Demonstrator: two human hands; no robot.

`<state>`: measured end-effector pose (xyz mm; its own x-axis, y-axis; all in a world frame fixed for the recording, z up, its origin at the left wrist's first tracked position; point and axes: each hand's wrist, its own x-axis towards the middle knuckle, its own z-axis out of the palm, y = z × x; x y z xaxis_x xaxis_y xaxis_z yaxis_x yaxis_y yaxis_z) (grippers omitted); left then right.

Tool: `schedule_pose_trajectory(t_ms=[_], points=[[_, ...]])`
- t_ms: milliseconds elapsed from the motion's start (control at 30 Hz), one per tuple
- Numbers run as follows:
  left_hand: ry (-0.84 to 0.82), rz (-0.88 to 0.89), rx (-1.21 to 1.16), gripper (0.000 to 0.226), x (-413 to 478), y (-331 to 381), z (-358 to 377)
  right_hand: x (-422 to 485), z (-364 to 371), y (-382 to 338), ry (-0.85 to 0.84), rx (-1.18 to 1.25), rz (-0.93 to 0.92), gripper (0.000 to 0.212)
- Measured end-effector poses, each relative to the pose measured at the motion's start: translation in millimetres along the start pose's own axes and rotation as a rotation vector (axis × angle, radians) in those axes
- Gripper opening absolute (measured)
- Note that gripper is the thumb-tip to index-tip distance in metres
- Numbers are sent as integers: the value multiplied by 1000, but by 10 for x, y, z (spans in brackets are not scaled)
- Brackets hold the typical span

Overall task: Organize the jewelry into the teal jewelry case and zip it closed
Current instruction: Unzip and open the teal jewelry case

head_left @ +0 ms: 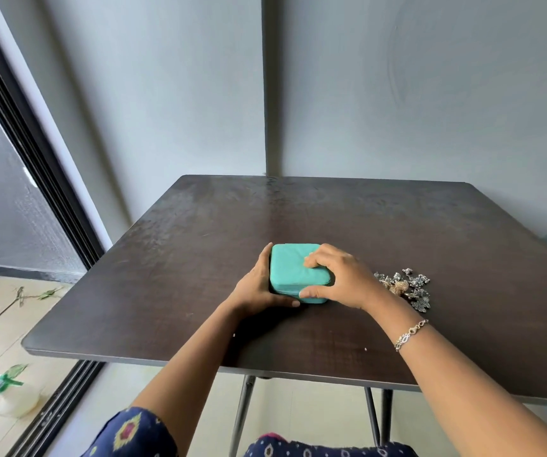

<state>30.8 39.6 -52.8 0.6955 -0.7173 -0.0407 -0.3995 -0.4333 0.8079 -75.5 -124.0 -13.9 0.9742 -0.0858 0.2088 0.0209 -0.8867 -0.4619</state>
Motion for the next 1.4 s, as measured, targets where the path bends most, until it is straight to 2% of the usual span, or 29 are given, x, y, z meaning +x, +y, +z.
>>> schedule_pose_trajectory(t_ms=[67, 333, 533, 700, 933, 1300, 1400], points=[[6, 19, -19, 127, -6, -4, -4, -12, 21, 8, -20, -73, -27, 54], [7, 39, -33, 119, -32, 35, -16, -7, -3, 19, 41, -178, -81, 48], [13, 24, -37, 120, -36, 51, -25, 41, -122, -26, -38, -186, -75, 52], [16, 32, -70, 119, -38, 30, -10, 131, -240, -24, -4, -43, -69, 43], [6, 59, -90, 122, -26, 4, -6, 520, -438, 13, 80, 181, -22, 13], [14, 97, -78, 112, 16, -60, 0, 1083, -388, 372, 291, 317, 170, 20], [17, 95, -75, 112, 17, -63, -2, 1145, -327, 441, 303, 298, 228, 24]])
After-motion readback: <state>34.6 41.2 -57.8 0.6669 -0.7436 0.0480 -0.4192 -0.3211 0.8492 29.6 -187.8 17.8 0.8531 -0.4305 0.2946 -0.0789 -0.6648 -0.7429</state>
